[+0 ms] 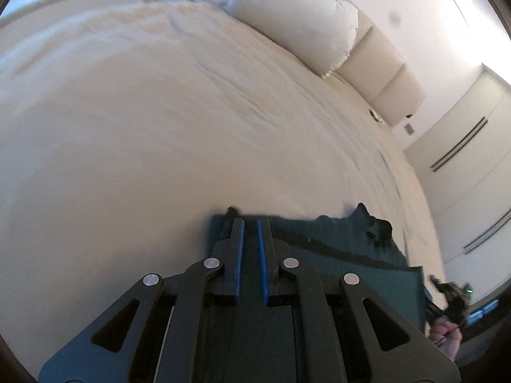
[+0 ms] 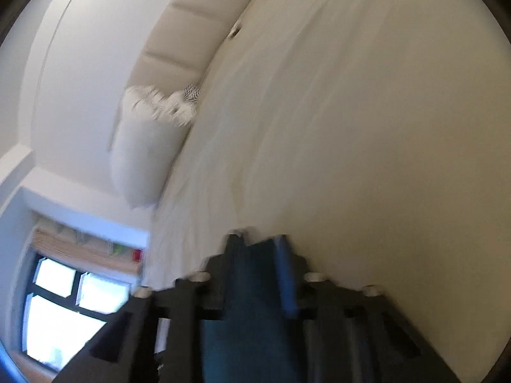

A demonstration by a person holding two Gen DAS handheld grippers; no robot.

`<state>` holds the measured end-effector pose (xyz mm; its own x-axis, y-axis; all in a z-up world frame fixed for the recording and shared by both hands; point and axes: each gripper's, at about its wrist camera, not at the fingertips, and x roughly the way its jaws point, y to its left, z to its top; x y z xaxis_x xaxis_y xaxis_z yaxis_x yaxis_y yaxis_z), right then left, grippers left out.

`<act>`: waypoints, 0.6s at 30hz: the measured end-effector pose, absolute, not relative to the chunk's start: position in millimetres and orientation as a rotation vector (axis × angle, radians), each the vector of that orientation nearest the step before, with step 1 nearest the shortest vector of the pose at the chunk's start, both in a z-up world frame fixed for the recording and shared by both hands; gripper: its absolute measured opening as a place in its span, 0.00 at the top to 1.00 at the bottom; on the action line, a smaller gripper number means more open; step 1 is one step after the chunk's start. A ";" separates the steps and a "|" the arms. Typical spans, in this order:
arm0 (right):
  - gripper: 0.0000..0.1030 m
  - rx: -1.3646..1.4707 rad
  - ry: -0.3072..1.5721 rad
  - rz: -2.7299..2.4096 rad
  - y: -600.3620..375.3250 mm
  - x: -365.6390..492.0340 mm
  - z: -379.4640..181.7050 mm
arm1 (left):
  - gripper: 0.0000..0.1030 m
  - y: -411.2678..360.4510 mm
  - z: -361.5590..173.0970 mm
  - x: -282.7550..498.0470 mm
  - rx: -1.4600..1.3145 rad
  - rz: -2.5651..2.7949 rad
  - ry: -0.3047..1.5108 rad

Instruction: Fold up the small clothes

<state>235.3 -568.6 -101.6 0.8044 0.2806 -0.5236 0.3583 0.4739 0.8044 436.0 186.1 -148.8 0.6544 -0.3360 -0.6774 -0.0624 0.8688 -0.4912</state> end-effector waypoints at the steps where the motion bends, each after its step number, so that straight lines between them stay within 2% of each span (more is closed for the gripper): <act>1: 0.54 1.085 0.663 -0.018 -559.7 226.7 -92.7 | 0.92 183.6 -142.4 426.0 -0.493 -0.152 0.841; 6: 0.48 0.989 0.775 0.356 -440.8 197.4 -70.6 | 0.92 125.5 -121.2 356.8 -0.381 -0.304 0.856; 11: 0.48 0.938 0.941 0.566 -331.9 198.7 -93.1 | 0.92 66.0 -146.4 313.4 -0.181 -0.359 0.928; 13: 0.49 0.900 0.967 0.557 -321.9 199.9 -101.1 | 0.92 71.5 -163.7 314.0 -0.207 -0.355 0.950; 15: 0.60 0.910 0.956 0.537 -337.5 198.2 -106.2 | 0.92 81.4 -171.8 315.8 -0.272 -0.382 0.957; 18: 0.62 0.975 0.897 0.447 -381.1 191.1 -107.5 | 0.92 86.4 -171.0 317.3 -0.278 -0.382 0.963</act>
